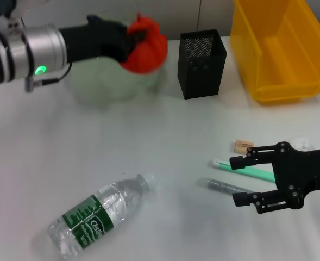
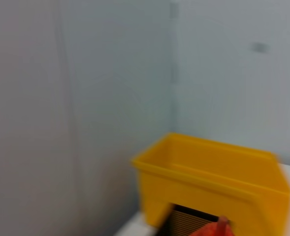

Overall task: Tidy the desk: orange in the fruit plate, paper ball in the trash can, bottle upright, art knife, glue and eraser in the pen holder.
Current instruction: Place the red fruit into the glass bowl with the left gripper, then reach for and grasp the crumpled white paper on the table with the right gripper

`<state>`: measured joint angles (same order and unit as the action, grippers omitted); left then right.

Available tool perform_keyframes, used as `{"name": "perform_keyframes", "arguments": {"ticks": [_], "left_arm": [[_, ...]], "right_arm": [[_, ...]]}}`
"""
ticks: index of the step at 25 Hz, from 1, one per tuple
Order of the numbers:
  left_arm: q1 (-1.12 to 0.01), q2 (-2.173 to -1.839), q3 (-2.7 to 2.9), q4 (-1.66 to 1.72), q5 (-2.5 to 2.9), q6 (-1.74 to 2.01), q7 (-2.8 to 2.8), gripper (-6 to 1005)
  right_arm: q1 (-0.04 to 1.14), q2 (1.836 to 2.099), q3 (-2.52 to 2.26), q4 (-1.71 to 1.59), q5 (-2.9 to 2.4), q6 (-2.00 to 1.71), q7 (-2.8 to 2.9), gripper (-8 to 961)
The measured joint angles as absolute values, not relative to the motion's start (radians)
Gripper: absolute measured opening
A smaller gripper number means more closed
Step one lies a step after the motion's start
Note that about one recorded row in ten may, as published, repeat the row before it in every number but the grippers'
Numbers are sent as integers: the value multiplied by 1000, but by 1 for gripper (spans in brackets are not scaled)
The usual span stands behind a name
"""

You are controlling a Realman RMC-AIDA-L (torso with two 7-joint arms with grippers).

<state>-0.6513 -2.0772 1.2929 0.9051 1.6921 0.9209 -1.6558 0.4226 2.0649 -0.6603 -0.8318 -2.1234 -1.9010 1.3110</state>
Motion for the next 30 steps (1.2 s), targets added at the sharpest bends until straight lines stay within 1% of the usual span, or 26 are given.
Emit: {"name": "perform_keyframes", "arguments": {"ticks": [4,9,20,26,30], "left_arm": [[-731,-2079,1298,813,1689,742,-1661,72],[-777,-2080,1300,746,1689,603,-1651,57],[-760,-2080,1375,753,1665,550,-1628,215],[-758,-2080,1375,751,1653,539,-1623,412],[-747,-2079,1373,754,1652,545,-1623,520]], "right_arm": [[425,2071,-663,-830,-2123,-1895,1310,738],[425,2073,-660,-830,-2123,-1894,1306,735],[426,2075,-659,-809,-2120,-1884,1294,728],[424,2075,-661,-805,-2120,-1883,1293,725],[419,2075,-648,-804,-2119,-1882,1293,723]]}}
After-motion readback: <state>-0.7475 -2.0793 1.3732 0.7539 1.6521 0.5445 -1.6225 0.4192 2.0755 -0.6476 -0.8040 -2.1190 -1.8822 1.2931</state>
